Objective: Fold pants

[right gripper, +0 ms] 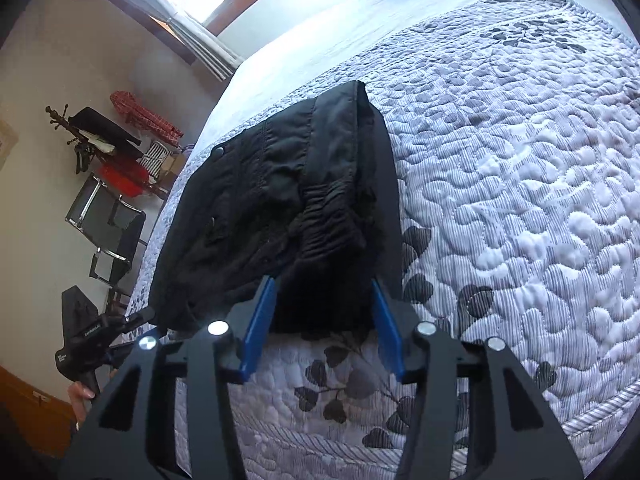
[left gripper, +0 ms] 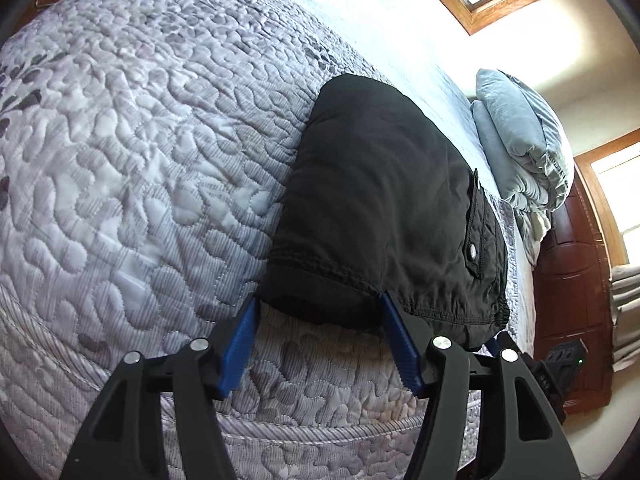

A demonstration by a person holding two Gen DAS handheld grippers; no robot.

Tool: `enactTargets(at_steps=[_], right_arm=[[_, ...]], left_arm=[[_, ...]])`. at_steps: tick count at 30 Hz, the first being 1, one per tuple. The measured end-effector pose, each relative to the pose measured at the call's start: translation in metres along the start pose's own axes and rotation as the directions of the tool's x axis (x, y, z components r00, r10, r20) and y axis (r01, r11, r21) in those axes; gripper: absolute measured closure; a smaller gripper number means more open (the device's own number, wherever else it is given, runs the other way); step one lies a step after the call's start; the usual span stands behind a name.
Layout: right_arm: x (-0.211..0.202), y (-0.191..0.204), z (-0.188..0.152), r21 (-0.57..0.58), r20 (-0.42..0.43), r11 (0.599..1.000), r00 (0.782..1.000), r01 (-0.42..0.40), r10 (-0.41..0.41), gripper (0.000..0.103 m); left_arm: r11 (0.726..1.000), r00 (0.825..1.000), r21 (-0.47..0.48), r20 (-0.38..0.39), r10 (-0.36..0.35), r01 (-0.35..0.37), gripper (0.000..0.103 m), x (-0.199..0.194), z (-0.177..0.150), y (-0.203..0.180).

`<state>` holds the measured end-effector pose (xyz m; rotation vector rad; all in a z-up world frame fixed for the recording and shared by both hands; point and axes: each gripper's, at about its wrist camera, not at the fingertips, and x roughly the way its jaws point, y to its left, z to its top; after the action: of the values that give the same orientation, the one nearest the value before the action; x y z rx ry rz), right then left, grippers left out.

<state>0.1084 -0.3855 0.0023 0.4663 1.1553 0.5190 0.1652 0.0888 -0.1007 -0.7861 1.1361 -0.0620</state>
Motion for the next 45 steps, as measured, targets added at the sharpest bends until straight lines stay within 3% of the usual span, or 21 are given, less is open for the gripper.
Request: enactTargets(at_steps=[1, 2, 7, 12, 16, 20, 24, 26, 28, 31, 33, 41, 45], right_arm=[[0.002, -0.001, 0.002, 0.008, -0.003, 1.0, 1.0, -0.005, 0.005, 0.078], [0.005, -0.001, 0.004, 0.01, -0.012, 1.0, 1.0, -0.01, 0.01, 0.082], [0.007, 0.009, 0.0, -0.044, -0.001, 0.998, 0.999, 0.036, -0.036, 0.09], [0.011, -0.001, -0.006, 0.01, -0.017, 1.0, 1.0, 0.018, -0.018, 0.09], [0.003, 0.005, -0.004, -0.013, 0.002, 1.0, 1.0, 0.008, -0.008, 0.089], [-0.007, 0.011, -0.006, -0.047, 0.011, 0.997, 0.998, 0.059, -0.059, 0.086], [-0.015, 0.012, -0.012, -0.06, 0.017, 0.992, 0.994, 0.107, -0.107, 0.085], [-0.022, 0.014, -0.016, -0.062, 0.026, 0.989, 0.991, 0.136, -0.134, 0.081], [-0.028, 0.016, -0.019, -0.068, 0.04, 0.984, 0.986, 0.164, -0.161, 0.059], [-0.04, 0.022, -0.025, -0.087, 0.076, 0.971, 0.973, 0.224, -0.218, 0.036], [-0.045, 0.026, -0.028, -0.097, 0.089, 0.96, 0.963, 0.263, -0.255, 0.025], [-0.058, 0.052, -0.038, -0.146, 0.139, 0.927, 0.935, 0.345, -0.326, 0.017], [-0.06, 0.061, -0.045, -0.142, 0.132, 0.913, 0.921, 0.383, -0.367, 0.01]], left_arm=[[1.0, 1.0, 0.006, 0.0, 0.009, -0.009, 0.04, 0.001, 0.0, -0.001], [1.0, 1.0, 0.014, 0.001, 0.015, -0.015, 0.04, 0.002, 0.001, -0.003], [0.998, 0.999, 0.041, 0.001, 0.038, -0.038, 0.04, 0.003, 0.001, -0.005], [0.995, 0.997, 0.066, -0.002, 0.073, -0.073, 0.039, 0.012, 0.002, -0.007], [0.993, 0.997, 0.082, 0.016, 0.081, -0.082, 0.039, 0.003, -0.001, -0.011], [0.973, 0.986, 0.166, 0.073, 0.148, -0.158, 0.039, -0.011, -0.007, -0.024], [0.96, 0.981, 0.207, 0.101, 0.168, -0.186, 0.027, -0.022, -0.012, -0.034], [0.956, 0.979, 0.223, 0.11, 0.17, -0.191, 0.026, -0.029, -0.016, -0.04], [0.948, 0.976, 0.245, 0.124, 0.178, -0.204, 0.017, -0.036, -0.019, -0.046], [0.927, 0.966, 0.291, 0.169, 0.195, -0.238, 0.015, -0.048, -0.026, -0.056], [0.907, 0.957, 0.323, 0.194, 0.216, -0.27, 0.012, -0.054, -0.031, -0.062], [0.868, 0.94, 0.381, 0.247, 0.237, -0.319, 0.011, -0.074, -0.045, -0.075], [0.855, 0.93, 0.387, 0.263, 0.255, -0.344, 0.004, -0.083, -0.049, -0.074]])
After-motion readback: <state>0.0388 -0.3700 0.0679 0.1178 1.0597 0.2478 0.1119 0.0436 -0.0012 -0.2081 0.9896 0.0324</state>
